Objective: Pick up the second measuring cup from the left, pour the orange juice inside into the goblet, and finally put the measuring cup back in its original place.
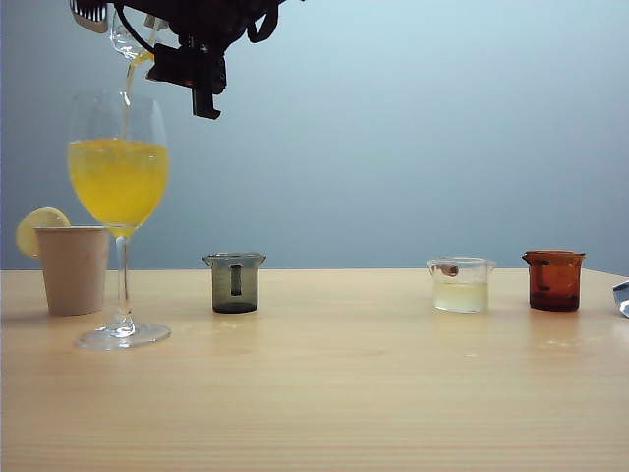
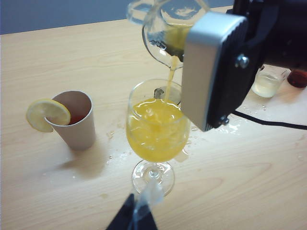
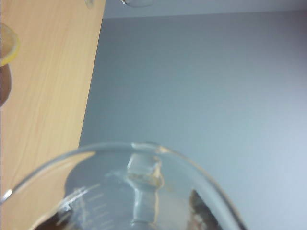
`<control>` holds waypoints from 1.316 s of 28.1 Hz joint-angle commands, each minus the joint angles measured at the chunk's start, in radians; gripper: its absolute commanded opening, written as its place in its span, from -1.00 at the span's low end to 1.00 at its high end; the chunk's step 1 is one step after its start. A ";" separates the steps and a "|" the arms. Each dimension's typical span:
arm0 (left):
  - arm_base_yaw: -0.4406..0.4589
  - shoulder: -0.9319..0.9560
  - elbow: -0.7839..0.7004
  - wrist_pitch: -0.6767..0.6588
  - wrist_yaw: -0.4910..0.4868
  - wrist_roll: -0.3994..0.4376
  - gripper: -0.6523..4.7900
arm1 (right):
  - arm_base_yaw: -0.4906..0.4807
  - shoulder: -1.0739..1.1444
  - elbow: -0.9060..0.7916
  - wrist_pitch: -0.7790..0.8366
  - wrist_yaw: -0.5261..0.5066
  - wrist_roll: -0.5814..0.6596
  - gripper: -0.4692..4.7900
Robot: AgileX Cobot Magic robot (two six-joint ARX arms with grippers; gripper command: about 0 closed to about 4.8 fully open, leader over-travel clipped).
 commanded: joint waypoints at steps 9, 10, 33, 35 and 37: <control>0.000 -0.001 0.001 0.013 -0.003 0.001 -0.78 | 0.003 -0.011 0.008 0.041 -0.013 -0.106 -0.09; 0.000 -0.001 0.001 0.013 -0.003 0.001 -0.78 | 0.003 -0.011 0.008 0.042 -0.013 -0.117 -0.09; 0.000 -0.001 0.001 0.013 -0.003 0.001 -0.78 | 0.005 -0.011 0.008 0.051 -0.076 -0.244 -0.09; 0.000 -0.001 0.001 0.013 -0.003 0.001 -0.78 | 0.009 -0.011 0.008 0.052 -0.068 -0.195 -0.09; 0.000 -0.001 0.001 0.013 -0.003 0.001 -0.78 | 0.008 -0.011 0.008 0.053 -0.048 -0.096 -0.09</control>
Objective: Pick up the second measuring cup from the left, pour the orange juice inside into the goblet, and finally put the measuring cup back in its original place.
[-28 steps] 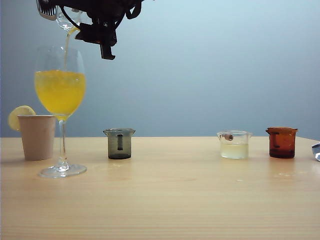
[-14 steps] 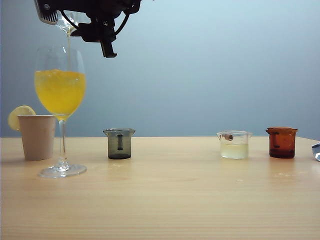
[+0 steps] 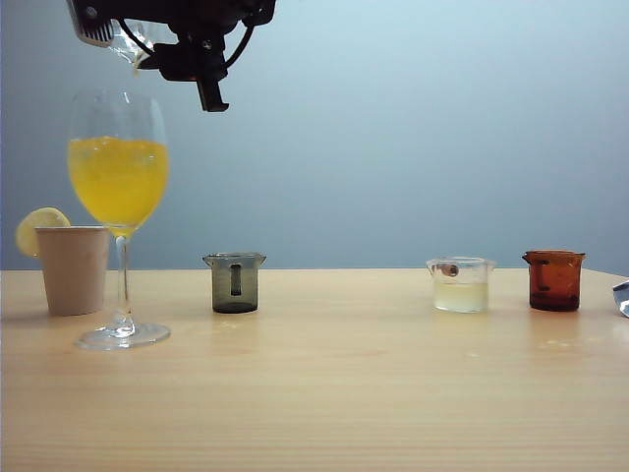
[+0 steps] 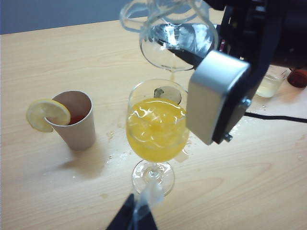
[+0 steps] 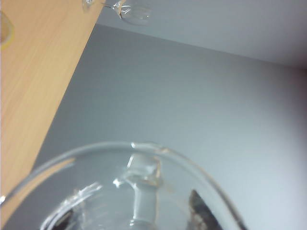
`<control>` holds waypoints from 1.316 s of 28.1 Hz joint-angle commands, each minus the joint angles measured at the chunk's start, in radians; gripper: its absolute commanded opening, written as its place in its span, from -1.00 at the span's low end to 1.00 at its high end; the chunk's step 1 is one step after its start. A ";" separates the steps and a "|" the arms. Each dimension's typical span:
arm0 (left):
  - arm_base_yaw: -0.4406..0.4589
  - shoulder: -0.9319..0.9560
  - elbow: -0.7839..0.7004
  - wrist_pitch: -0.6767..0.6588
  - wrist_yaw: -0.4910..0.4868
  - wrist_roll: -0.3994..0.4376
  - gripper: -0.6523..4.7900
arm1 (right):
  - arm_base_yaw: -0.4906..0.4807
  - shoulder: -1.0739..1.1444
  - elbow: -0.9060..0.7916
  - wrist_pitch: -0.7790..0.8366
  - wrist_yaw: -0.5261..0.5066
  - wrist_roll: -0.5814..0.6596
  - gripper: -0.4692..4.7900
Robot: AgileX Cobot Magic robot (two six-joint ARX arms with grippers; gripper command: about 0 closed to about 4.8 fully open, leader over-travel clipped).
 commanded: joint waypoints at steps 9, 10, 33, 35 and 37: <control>0.000 -0.001 0.001 0.013 -0.003 0.001 -0.78 | -0.008 -0.013 0.008 0.059 0.268 0.657 -0.09; 0.000 -0.001 0.001 0.013 -0.003 0.001 -0.78 | -0.010 -0.020 0.008 0.060 0.333 0.761 -0.09; 0.000 -0.001 0.001 0.013 -0.003 0.001 -0.78 | -0.120 -0.127 -0.526 0.393 0.619 1.801 -0.09; 0.000 -0.001 0.001 0.013 -0.003 0.001 -0.78 | -0.135 -0.093 -0.544 0.400 0.616 1.839 -0.09; 0.000 -0.001 0.001 0.013 -0.003 0.001 -0.78 | -0.143 -0.047 -0.540 0.425 0.610 1.857 -0.09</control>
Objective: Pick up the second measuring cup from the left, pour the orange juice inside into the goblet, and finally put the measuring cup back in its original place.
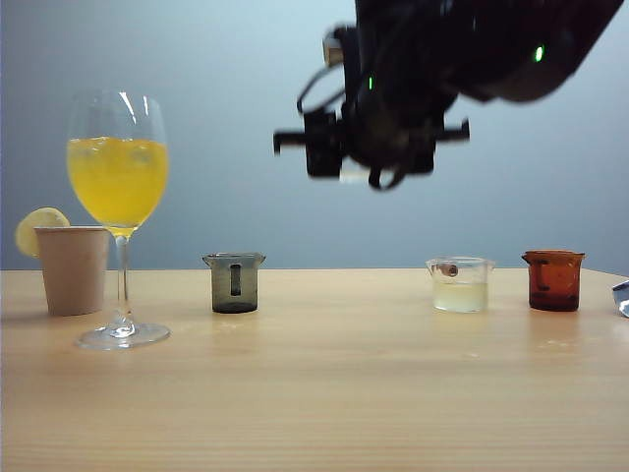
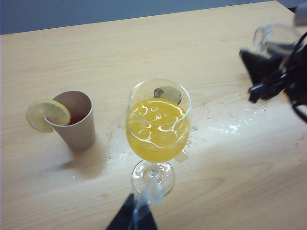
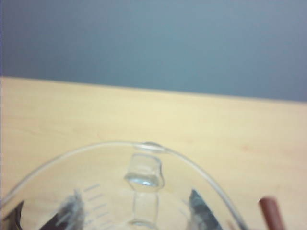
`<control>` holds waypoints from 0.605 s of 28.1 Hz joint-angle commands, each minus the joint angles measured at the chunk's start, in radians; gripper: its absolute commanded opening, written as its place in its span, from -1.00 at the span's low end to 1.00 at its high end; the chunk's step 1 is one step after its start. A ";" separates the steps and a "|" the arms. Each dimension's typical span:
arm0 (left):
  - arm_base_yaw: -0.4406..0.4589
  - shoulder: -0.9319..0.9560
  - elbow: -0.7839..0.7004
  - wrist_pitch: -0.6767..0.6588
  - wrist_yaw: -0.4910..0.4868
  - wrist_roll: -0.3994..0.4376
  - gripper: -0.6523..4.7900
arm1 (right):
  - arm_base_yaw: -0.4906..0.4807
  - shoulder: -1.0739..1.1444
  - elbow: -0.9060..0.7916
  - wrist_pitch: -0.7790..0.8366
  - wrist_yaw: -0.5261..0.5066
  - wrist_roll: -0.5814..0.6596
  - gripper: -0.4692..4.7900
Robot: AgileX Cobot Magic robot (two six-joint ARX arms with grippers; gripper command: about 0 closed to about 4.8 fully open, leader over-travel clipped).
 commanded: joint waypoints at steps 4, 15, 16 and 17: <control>0.000 -0.001 0.001 0.013 -0.003 0.001 -0.78 | -0.030 0.182 0.010 0.230 -0.060 0.055 -0.09; 0.000 -0.001 0.001 0.013 -0.003 0.001 -0.78 | -0.096 0.371 0.132 0.216 -0.152 0.095 -0.09; 0.000 -0.001 0.001 0.013 -0.003 0.001 -0.78 | -0.103 0.380 0.142 0.210 -0.157 0.095 -0.09; 0.000 -0.001 0.001 0.013 -0.003 0.001 -0.78 | -0.103 0.389 0.151 0.204 -0.162 0.095 -0.09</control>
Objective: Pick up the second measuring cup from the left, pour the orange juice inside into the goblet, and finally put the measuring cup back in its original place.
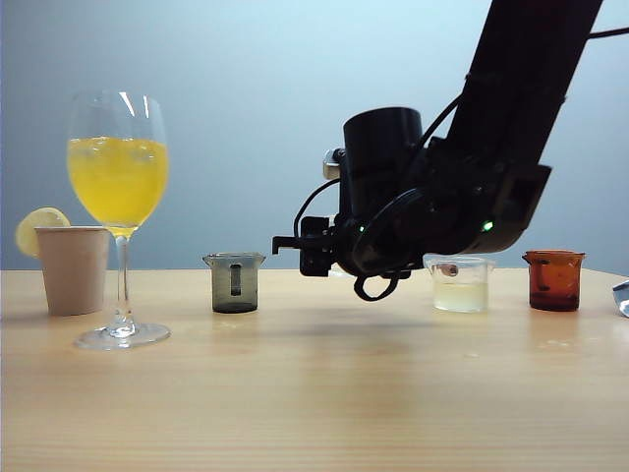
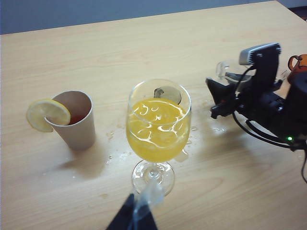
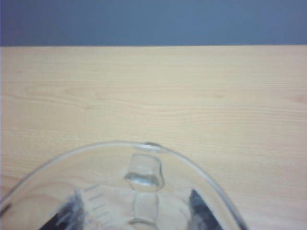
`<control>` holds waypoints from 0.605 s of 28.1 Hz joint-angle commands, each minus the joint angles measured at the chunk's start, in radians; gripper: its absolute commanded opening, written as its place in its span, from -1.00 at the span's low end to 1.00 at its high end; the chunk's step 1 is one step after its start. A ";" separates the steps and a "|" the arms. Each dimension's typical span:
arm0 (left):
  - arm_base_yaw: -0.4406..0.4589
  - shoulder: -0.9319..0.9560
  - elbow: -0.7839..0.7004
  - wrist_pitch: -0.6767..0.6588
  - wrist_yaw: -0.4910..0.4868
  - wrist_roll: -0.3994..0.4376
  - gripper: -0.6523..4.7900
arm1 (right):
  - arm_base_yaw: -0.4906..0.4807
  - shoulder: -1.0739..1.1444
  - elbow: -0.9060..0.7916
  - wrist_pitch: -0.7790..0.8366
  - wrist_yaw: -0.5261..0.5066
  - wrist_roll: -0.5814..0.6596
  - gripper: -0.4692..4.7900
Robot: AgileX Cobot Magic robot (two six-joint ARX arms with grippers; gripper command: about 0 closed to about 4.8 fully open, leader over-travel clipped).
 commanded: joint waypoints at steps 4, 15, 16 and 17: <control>0.000 -0.001 0.001 0.013 -0.003 0.001 -0.78 | -0.010 0.040 0.041 -0.017 -0.012 0.004 -0.09; 0.000 -0.001 0.001 0.013 -0.003 0.001 -0.78 | -0.015 0.081 0.076 -0.090 -0.037 0.004 -0.09; 0.000 -0.001 0.001 0.013 -0.003 0.001 -0.78 | -0.015 0.081 0.076 -0.107 -0.038 0.005 -0.09; 0.000 -0.001 0.001 0.013 -0.003 0.001 -0.78 | -0.016 0.082 0.076 -0.113 -0.038 0.005 -0.09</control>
